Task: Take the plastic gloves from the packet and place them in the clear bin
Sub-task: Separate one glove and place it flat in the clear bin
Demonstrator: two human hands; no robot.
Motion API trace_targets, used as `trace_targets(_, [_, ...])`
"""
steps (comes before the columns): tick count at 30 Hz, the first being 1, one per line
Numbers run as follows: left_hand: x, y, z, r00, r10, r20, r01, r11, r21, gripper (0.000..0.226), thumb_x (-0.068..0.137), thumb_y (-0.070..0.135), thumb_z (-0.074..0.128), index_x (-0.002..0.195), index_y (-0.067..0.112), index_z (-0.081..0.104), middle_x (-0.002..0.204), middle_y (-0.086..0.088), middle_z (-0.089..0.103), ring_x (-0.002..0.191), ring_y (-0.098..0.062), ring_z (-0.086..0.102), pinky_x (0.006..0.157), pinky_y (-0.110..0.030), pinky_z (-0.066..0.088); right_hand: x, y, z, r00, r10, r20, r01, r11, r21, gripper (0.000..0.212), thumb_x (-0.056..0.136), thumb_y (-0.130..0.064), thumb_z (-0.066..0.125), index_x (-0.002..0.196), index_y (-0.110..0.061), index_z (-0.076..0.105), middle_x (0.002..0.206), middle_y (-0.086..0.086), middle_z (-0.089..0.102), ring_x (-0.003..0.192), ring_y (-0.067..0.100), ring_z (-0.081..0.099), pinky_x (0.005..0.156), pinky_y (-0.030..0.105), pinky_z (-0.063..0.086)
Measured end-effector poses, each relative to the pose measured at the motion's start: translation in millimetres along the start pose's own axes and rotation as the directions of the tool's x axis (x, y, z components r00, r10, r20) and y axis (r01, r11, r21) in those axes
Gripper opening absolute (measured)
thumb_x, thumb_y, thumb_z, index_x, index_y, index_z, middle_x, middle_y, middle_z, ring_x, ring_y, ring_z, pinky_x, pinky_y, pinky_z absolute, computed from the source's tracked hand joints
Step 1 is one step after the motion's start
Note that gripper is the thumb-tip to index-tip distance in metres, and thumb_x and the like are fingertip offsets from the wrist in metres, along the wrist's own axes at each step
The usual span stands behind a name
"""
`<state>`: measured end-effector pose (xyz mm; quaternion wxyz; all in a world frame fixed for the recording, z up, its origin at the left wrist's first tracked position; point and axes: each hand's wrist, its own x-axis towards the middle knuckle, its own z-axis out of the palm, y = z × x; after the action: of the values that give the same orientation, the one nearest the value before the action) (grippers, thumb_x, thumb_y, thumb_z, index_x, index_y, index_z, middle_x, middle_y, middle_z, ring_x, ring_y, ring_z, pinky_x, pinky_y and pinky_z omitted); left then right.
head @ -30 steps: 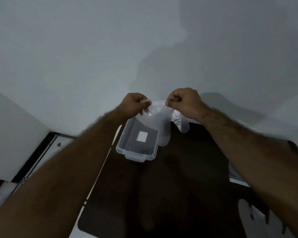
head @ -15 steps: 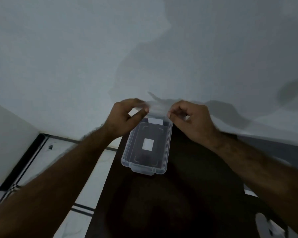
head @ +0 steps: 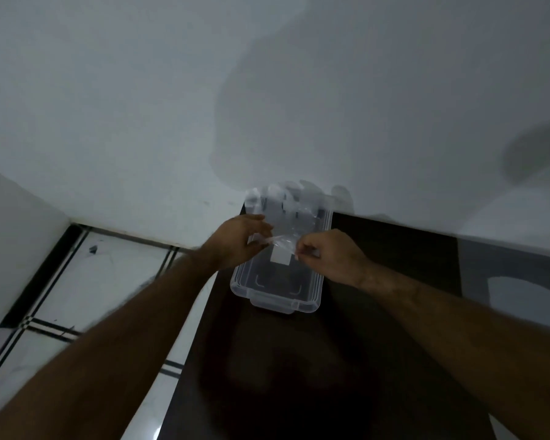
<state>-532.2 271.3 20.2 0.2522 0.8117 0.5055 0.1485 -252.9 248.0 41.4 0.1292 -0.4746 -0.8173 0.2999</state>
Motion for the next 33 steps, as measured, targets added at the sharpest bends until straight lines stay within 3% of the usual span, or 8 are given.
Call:
trace_targets(4, [12.0,-6.0,10.2,0.983,0.046,0.178,-0.076,0.983,0.167,0.025,0.098,0.032,0.075,0.121,0.02,0.079,0.133,0.003,0.075,0.145,-0.025,0.053,0.12,-0.05,0.04,8.2,3.5,14.8,0.992,0.007,0.127,0.01,0.991,-0.134,0.011,0.099,-0.029,0.07,0.105,-0.025,0.078,0.096,-0.008,0.079,0.086,0.007,0.072,0.087,0.038,0.062])
trace_targets(10, [21.2,-6.8,15.9,0.885,0.056,0.463,-0.312,0.808,0.5,0.027,0.099,0.037,0.068,0.125,0.036,0.073,0.142,0.013,0.068,0.159,-0.023,0.034,0.13,-0.063,-0.006,17.0,-4.1,32.7,0.949,0.014,0.314,0.121,0.906,-0.406,0.023,0.095,-0.045,0.063,0.1,-0.028,0.077,0.093,-0.008,0.076,0.088,0.014,0.07,0.1,0.045,0.053])
trace_targets(16, [25.4,2.5,15.8,0.786,-0.04,0.616,-0.423,0.693,0.585,0.038,0.094,0.042,0.073,0.132,0.042,0.069,0.145,0.015,0.066,0.16,-0.025,0.031,0.123,-0.074,-0.014,25.6,-15.4,41.4,0.758,0.174,0.629,0.263,0.8,-0.539,0.036,0.104,-0.046,0.053,0.133,-0.03,0.068,0.13,-0.004,0.071,0.124,0.021,0.064,0.12,0.053,0.034])
trace_targets(18, [24.9,5.7,16.5,0.759,-0.043,0.65,-0.466,0.662,0.588,0.042,0.091,0.043,0.073,0.133,0.041,0.068,0.145,0.013,0.065,0.16,-0.026,0.031,0.121,-0.075,-0.017,26.4,-18.5,43.8,0.709,0.181,0.682,0.376,0.722,-0.582,0.032,0.105,-0.042,0.054,0.132,-0.032,0.068,0.128,-0.003,0.07,0.122,0.025,0.064,0.119,0.053,0.037])
trace_targets(20, [25.0,11.7,13.6,0.735,-0.032,0.677,-0.501,0.647,0.574,0.042,0.092,0.044,0.069,0.134,0.041,0.068,0.149,0.012,0.061,0.16,-0.027,0.028,0.121,-0.077,-0.016,27.3,-20.7,42.2,0.708,0.149,0.69,0.449,0.66,-0.602,0.025,0.105,-0.039,0.057,0.123,-0.031,0.071,0.119,-0.004,0.071,0.114,0.024,0.066,0.114,0.05,0.042])
trace_targets(25, [20.7,17.6,0.1,0.736,-0.004,0.677,-0.51,0.655,0.558,0.043,0.102,0.055,0.048,0.138,0.04,0.067,0.152,0.012,0.06,0.163,-0.026,0.021,0.121,-0.077,-0.014,33.5,-14.6,29.0,0.872,0.001,0.489,0.342,0.713,-0.612,0.024,0.099,-0.037,0.065,0.117,-0.025,0.074,0.105,0.0,0.071,0.099,0.025,0.066,0.098,0.044,0.05])
trace_targets(29, [12.1,12.8,2.2,0.739,-0.08,0.669,-0.501,0.598,0.626,0.051,0.107,0.054,0.034,0.148,0.037,0.059,0.152,0.003,0.061,0.162,-0.032,0.024,0.123,-0.075,-0.01,44.6,-22.5,45.6,0.874,0.179,0.453,0.217,0.69,-0.691,0.045,0.1,-0.051,0.061,0.14,-0.031,0.06,0.126,0.004,0.063,0.116,0.03,0.061,0.107,0.051,0.044])
trace_targets(33, [15.3,22.0,8.1,0.735,-0.089,0.673,-0.53,0.543,0.651,0.048,0.107,0.054,0.035,0.135,0.036,0.069,0.142,0.004,0.069,0.161,-0.029,0.029,0.122,-0.074,-0.014,47.2,-23.6,49.1,0.871,0.262,0.416,0.161,0.647,-0.745,0.055,0.096,-0.058,0.063,0.143,-0.031,0.056,0.131,0.004,0.063,0.124,0.031,0.06,0.113,0.057,0.036])
